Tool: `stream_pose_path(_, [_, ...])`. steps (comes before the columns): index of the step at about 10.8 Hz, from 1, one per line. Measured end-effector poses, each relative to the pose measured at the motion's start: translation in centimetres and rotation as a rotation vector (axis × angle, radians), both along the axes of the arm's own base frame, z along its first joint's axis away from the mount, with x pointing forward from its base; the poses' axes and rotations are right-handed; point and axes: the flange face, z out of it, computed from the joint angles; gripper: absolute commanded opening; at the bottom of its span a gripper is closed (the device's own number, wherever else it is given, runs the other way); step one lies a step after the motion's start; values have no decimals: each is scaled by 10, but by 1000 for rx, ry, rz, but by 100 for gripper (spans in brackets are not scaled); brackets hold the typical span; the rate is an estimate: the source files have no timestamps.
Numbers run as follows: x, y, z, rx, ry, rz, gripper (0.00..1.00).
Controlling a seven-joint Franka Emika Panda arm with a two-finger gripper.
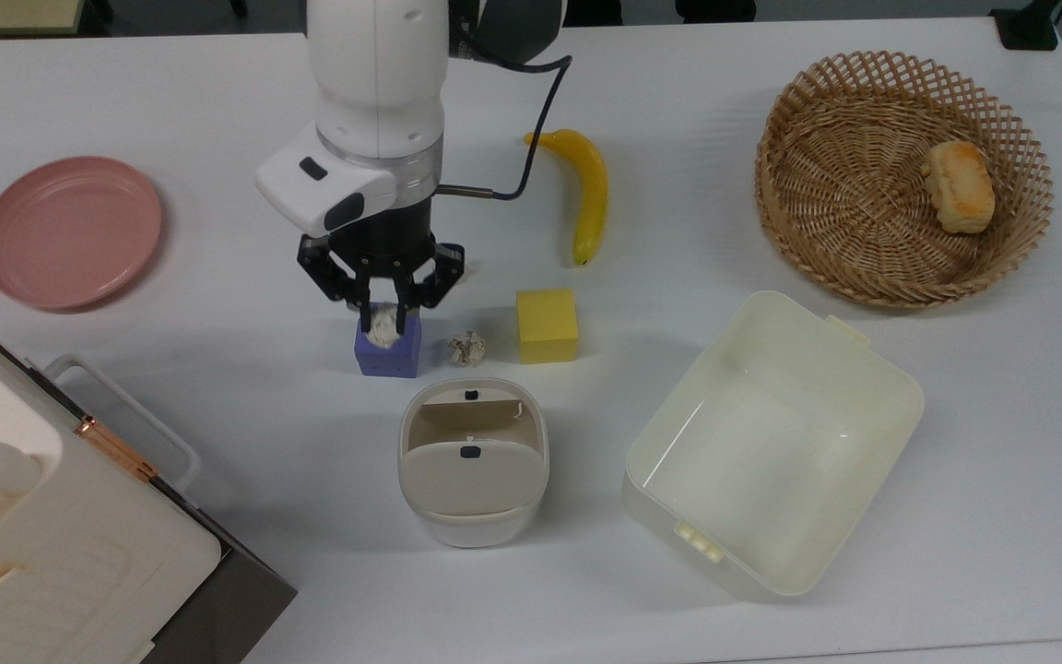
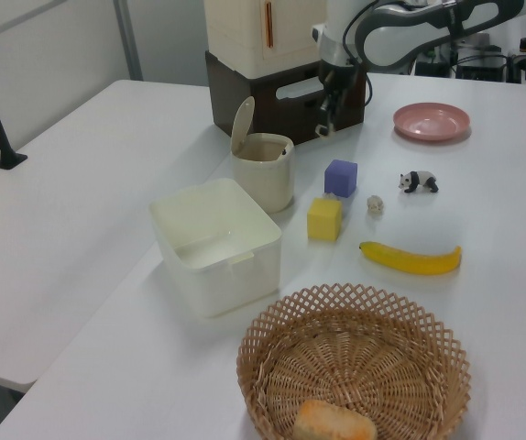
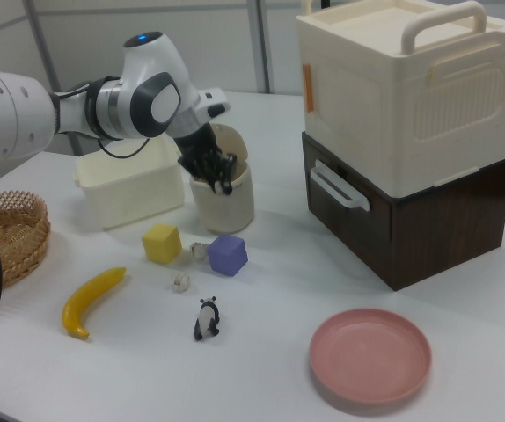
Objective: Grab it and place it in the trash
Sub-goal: 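Carry the paper ball over the beige trash bin opening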
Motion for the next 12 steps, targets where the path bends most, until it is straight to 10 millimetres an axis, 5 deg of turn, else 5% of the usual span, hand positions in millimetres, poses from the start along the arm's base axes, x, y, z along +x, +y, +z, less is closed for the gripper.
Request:
stream_pose_path(5, [25, 30, -3, 20, -243, 74, 33])
stream_pose_path(9, [33, 53, -6, 35, -357, 120, 69])
stream_pose_path(12, [34, 68, -7, 42, -382, 143, 78])
